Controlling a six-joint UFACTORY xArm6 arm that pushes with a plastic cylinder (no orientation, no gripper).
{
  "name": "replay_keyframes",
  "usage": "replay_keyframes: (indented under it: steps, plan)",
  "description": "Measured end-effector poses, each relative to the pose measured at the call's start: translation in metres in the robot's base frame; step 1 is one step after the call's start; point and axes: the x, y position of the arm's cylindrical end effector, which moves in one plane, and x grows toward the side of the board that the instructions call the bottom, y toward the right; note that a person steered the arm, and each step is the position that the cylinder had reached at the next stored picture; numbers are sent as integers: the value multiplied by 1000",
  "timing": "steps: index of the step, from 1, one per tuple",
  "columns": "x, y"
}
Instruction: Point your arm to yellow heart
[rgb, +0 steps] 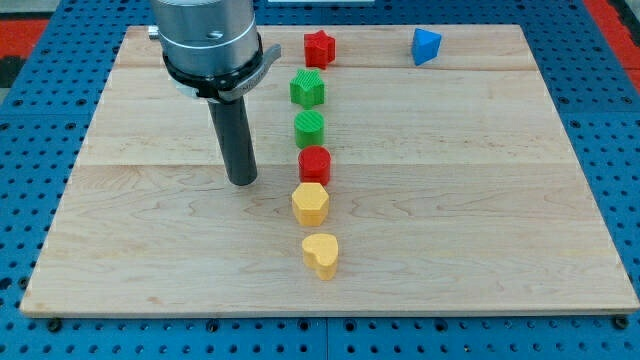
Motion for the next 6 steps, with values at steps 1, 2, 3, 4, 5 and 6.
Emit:
replay_keyframes:
  steps: [1,2,3,4,5,6]
  plan:
    - [0,0]
    - [-1,0]
    - [9,3]
    - [77,-10]
    - [125,-24]
    - [154,30]
